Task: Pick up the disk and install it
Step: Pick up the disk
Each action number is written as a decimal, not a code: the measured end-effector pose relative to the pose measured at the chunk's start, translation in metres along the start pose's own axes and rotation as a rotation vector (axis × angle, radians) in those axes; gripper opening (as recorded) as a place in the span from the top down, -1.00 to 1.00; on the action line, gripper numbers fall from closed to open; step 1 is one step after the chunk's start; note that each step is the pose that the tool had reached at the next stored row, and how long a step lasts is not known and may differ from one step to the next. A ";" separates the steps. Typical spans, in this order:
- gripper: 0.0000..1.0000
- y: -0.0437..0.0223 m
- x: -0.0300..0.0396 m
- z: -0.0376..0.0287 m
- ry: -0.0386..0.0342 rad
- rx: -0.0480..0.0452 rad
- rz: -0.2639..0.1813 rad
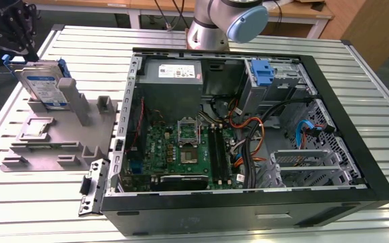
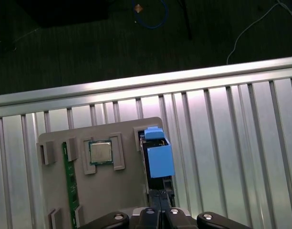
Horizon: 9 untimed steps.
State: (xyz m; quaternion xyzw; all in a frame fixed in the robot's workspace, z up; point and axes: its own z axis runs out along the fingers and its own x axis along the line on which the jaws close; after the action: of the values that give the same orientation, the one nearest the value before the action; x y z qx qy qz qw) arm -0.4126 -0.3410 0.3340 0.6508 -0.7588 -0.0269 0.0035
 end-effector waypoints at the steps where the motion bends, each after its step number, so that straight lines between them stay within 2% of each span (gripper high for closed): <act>1: 0.79 0.0001 0.0001 0.0004 -0.0002 0.0003 0.000; 9: 0.79 0.0003 0.0001 0.0009 -0.0001 0.0004 0.000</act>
State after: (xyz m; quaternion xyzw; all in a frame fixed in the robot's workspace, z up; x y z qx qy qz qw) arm -0.4129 -0.3410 0.3331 0.6508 -0.7587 -0.0268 0.0034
